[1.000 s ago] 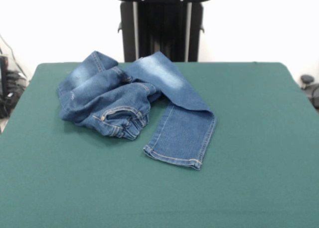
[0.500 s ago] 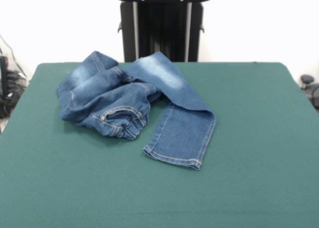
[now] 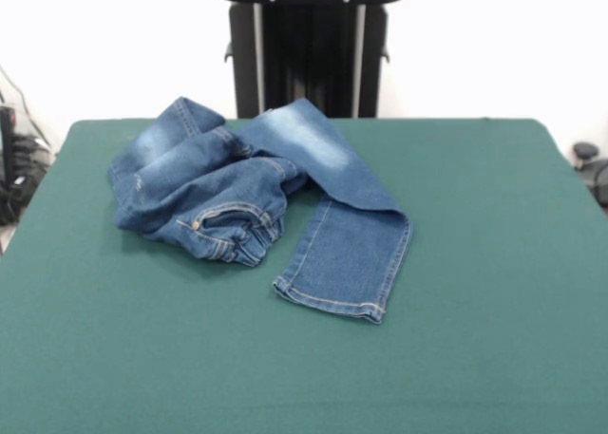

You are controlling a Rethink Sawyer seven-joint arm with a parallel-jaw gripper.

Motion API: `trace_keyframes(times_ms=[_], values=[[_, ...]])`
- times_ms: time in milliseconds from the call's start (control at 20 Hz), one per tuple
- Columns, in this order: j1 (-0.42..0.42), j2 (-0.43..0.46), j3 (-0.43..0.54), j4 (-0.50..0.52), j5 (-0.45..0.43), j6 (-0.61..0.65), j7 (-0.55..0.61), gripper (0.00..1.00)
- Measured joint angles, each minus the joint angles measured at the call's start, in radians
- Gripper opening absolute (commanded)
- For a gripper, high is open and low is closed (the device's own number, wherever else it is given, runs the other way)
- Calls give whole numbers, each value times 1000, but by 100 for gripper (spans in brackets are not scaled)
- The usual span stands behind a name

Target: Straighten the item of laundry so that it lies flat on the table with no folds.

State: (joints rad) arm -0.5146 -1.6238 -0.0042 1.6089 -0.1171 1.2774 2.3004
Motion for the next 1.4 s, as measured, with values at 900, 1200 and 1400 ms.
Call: trace_keyframes(times_ms=[900, 1200, 1400], values=[[2, 5, -1, 113, 0, -207, 0, 100], [2, 20, -1, 144, 0, -273, 0, 100], [2, 40, -1, 160, -1, -298, 0, 100]])
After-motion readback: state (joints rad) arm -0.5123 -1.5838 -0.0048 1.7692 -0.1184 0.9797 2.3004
